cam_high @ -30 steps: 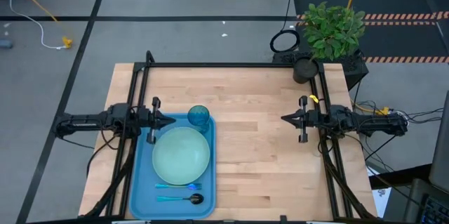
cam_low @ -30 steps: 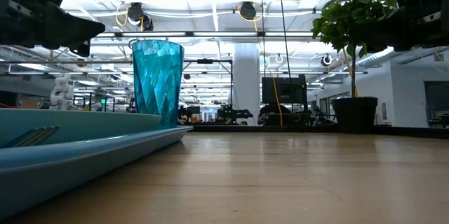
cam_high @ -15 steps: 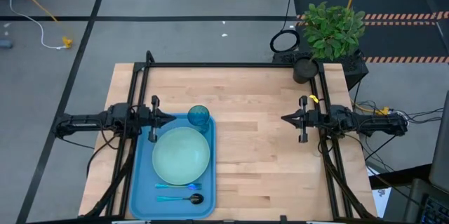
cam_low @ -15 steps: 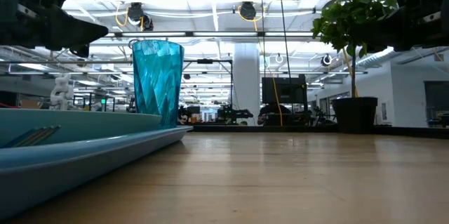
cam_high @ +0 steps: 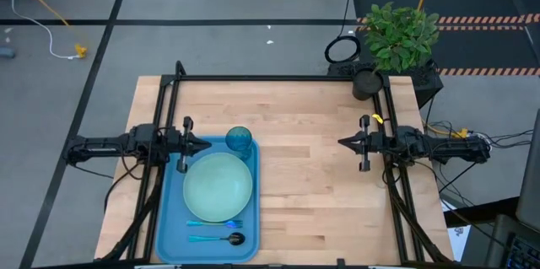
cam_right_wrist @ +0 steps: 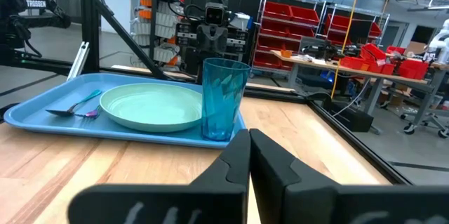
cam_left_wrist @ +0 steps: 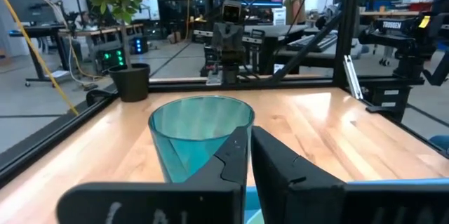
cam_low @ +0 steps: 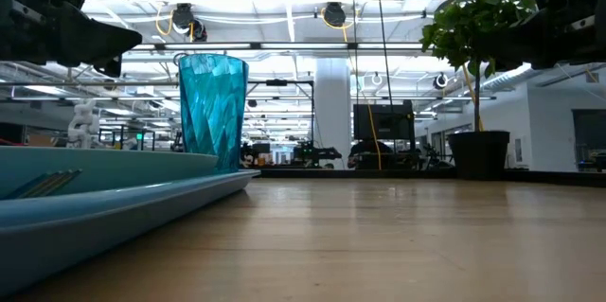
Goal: Pick and place plate/cup/fork/spoon on tray
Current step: Return to Home Position
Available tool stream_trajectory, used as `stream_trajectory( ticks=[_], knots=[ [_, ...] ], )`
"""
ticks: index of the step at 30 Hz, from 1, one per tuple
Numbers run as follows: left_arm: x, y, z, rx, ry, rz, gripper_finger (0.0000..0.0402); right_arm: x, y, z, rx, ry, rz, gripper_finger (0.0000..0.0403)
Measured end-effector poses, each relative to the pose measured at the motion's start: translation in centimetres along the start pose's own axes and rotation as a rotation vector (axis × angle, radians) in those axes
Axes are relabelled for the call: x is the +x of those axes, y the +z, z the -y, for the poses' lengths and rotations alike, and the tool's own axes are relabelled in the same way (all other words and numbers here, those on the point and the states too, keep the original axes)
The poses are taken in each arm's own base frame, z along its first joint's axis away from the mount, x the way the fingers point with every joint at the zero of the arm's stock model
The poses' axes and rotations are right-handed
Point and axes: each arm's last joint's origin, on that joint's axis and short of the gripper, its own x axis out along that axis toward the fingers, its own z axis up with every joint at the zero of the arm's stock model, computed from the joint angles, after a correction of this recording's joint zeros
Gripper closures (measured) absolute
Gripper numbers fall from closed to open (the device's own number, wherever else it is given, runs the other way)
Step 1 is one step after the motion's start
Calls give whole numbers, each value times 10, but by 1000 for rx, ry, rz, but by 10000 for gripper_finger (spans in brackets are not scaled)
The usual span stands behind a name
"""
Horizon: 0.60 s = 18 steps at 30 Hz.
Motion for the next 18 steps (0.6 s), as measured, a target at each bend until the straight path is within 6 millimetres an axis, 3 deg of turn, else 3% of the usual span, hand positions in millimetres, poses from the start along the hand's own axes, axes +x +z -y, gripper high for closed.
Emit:
stream_trajectory(
  ticks=[18],
  knots=[
    [0,0,0,8,0,1,373,0,0,0,0,0,0,403]
  ],
)
